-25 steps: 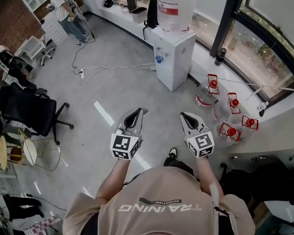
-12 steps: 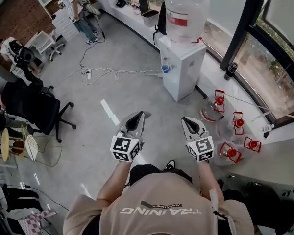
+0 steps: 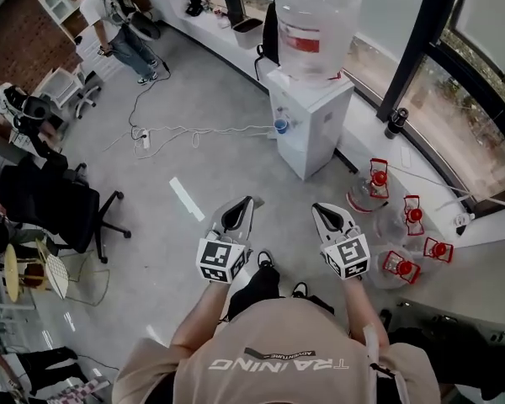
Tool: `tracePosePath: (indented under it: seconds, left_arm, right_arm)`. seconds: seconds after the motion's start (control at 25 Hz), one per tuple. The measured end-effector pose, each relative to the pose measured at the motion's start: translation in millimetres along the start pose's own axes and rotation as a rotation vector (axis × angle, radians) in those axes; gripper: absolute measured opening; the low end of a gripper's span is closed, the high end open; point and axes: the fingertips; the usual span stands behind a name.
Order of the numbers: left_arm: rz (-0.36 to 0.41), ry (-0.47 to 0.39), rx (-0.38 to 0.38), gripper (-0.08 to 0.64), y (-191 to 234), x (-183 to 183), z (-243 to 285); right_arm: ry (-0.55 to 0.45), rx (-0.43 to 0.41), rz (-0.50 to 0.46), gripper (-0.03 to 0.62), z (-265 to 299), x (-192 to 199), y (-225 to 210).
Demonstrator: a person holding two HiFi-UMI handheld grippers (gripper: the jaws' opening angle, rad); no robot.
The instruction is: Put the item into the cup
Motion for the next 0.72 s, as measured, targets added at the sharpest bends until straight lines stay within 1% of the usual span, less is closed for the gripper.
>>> tracePosePath:
  seconds: [0.28, 0.52, 0.72]
  left_arm:
    - [0.036, -0.008, 0.083, 0.005, 54.7, -12.6, 35.8]
    - [0.057, -0.004, 0.17, 0.005, 93.1, -9.4, 54.5]
    - [0.076, 0.026, 0.196, 0.005, 111.6, -3.5, 70.1]
  right_arm:
    - [0.009, 0.068, -0.015, 0.011, 52.9, -28.0, -11.9]
    - [0.008, 0.149, 0.029, 0.011, 91.2, -35.6, -18.5]
    - [0.023, 0.174, 0.052, 0.011, 111.6, -37.5, -23.2]
Point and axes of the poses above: the fingertips, and each gripper's own axes: z forward along the fingers, y to its left, x out of its underside, and after that the axes turned 3 degrees about y, right-handed
